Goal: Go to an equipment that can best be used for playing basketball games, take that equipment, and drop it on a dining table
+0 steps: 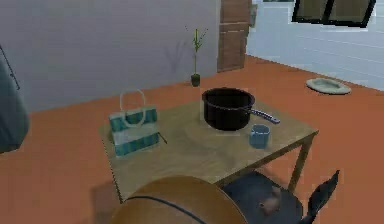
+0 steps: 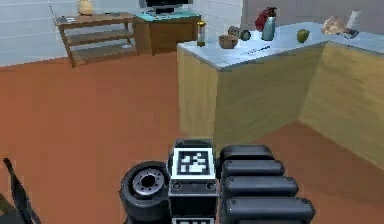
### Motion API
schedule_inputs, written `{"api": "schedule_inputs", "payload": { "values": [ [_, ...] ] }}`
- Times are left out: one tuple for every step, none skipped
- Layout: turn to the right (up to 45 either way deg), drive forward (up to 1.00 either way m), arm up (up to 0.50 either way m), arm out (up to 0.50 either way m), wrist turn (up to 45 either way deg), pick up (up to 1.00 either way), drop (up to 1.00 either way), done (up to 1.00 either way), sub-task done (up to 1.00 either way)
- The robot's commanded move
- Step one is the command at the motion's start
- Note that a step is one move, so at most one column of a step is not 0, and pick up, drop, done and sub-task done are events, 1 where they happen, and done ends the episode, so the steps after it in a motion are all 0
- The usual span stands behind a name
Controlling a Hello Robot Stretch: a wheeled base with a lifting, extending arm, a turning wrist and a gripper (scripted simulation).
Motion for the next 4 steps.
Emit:
{"api": "schedule_inputs", "payload": {
  "values": [
    [45.0, 0.0, 0.0, 0.0, 0.0, 0.0, 0.0, 0.0, 0.0],
    [15.0, 0.0, 0.0, 0.0, 0.0, 0.0, 0.0, 0.0, 0.0],
    [-45.0, 0.0, 0.0, 0.0, 0.0, 0.0, 0.0, 0.0, 0.0],
    [-45.0, 0.0, 0.0, 0.0, 0.0, 0.0, 0.0, 0.0, 0.0]
  ]
}}
